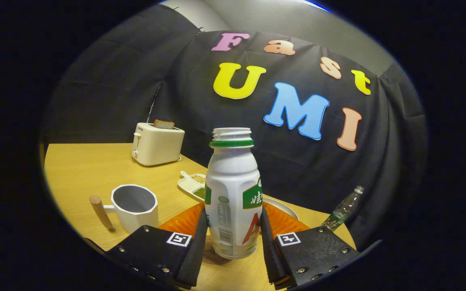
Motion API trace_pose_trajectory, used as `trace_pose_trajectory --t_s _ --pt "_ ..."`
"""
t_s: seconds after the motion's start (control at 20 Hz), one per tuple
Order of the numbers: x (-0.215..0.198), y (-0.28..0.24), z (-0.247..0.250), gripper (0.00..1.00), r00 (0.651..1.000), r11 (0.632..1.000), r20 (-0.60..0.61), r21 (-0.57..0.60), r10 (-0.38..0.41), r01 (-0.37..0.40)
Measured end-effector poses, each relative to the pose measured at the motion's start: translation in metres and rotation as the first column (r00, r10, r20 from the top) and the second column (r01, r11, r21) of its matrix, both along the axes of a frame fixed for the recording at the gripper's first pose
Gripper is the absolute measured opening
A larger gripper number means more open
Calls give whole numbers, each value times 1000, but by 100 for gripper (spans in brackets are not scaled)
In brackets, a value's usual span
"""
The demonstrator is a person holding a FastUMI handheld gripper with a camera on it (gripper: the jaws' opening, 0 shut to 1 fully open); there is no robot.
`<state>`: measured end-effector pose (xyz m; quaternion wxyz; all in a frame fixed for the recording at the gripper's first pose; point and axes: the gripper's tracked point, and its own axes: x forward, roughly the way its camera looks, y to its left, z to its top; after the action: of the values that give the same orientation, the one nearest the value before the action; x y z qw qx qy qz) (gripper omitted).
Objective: Take the bottle from table, then pour the juice into the cup, finally place the bottle on the coaster
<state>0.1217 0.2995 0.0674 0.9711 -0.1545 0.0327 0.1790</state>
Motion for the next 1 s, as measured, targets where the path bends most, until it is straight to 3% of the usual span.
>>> trace_pose_trajectory --t_s 0.35,1.0 --pt "7 5 -23 62 995 985 -94 171 35 -19" --pt "23 -7 -47 62 987 968 -160 249 22 18"
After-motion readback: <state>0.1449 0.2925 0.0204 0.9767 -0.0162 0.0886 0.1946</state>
